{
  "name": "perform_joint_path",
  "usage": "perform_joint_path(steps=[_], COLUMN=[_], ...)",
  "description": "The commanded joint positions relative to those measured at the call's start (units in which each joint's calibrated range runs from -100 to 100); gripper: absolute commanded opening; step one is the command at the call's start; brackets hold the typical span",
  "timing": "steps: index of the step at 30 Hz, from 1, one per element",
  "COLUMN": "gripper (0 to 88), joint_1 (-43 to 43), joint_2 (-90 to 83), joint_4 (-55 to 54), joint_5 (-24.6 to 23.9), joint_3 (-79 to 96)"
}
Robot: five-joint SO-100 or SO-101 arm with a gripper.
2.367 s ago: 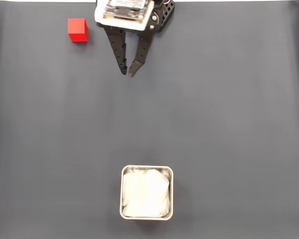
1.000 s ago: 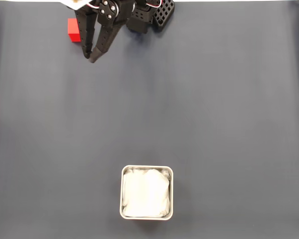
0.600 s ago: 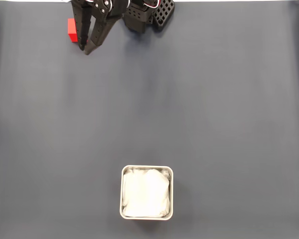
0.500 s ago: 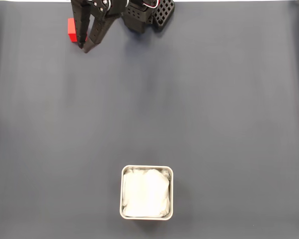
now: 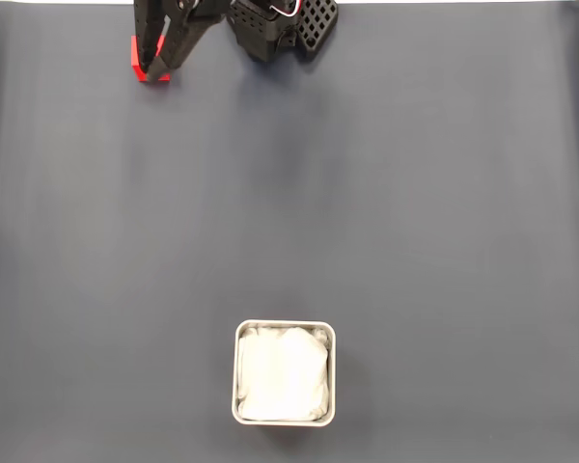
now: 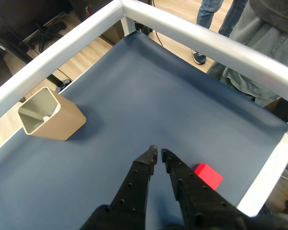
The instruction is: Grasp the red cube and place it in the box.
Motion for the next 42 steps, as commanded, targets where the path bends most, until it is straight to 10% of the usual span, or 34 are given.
perform_joint_path(steps=[1, 42], gripper=[0.0, 0.0], joint_1=[2.02, 15.51], joint_2=[-1.37, -11.08], joint_4=[0.81, 6.63], joint_5=[0.63, 0.54], joint_3=[-0.2, 6.74])
